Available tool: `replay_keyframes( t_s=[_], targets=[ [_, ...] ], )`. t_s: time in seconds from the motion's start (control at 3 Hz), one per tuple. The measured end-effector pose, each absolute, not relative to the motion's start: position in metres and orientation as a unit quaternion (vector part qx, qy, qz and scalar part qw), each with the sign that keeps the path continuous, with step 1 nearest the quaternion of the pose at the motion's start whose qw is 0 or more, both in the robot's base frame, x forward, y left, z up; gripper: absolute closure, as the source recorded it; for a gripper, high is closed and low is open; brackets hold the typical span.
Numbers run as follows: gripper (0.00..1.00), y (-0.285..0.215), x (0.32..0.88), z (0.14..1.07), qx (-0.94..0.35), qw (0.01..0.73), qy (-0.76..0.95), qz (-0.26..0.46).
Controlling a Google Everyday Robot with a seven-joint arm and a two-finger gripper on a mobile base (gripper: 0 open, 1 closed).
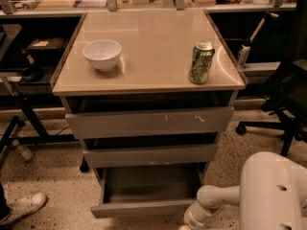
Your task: Close bottom drawer
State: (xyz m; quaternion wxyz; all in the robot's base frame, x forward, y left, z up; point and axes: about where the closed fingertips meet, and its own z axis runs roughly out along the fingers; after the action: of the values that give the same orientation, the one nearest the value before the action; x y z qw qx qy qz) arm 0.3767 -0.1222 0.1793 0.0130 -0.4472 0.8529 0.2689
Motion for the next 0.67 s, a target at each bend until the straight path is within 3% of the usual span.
replay_keyframes(
  t_s=[0.67],
  targets=[
    [0.42,-0.1222,0.3767,0.1793,-0.447,0.013,0.853,0.269]
  ],
)
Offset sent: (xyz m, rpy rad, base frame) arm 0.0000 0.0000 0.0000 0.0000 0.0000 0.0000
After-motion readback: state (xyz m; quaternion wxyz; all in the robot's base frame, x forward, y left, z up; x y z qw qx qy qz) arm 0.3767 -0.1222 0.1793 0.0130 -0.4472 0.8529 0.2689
